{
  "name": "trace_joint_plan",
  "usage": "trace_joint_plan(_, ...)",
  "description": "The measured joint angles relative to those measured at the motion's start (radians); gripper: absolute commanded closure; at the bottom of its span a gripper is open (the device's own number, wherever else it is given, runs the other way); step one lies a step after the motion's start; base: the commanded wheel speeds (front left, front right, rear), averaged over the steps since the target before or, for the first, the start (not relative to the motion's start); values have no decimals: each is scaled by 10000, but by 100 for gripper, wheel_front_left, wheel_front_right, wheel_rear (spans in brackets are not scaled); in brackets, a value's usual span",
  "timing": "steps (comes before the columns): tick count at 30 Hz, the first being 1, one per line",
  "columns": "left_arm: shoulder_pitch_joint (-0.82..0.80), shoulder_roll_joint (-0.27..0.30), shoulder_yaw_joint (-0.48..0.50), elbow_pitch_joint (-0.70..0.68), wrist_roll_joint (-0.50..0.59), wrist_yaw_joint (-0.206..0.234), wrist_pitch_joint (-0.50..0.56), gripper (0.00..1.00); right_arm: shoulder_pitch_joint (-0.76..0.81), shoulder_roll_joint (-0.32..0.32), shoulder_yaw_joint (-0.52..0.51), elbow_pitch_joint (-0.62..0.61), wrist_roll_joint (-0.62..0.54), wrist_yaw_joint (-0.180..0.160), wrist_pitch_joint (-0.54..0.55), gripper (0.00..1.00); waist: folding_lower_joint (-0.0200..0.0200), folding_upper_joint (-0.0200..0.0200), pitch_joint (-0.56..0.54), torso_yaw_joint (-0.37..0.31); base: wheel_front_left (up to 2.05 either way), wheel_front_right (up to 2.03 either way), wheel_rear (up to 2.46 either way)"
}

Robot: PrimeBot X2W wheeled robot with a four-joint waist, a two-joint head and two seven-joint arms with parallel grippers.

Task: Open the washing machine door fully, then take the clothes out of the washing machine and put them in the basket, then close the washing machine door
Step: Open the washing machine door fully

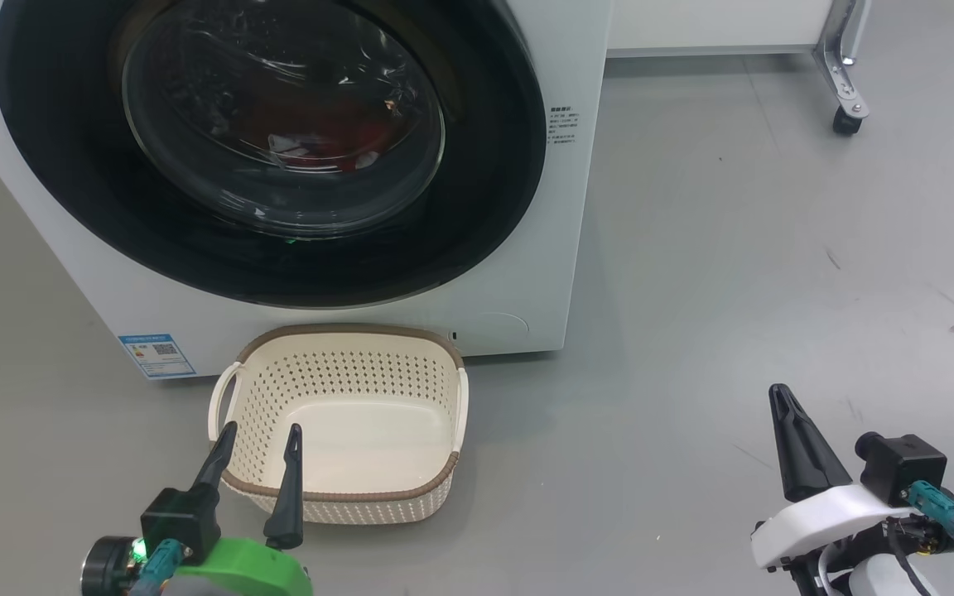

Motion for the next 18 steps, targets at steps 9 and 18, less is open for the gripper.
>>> trace_joint_plan(9,-253,-77,-40,-190,35,-2,0,0,-289,389,-497,-96,1062,437,0,100,0,0,416,152,0,0,0)
trace_joint_plan(18,-669,-125,-38,-435,117,-4,0,0,-1154,905,-1285,-119,3710,1053,529,100,0,0,1103,404,0,0,0)
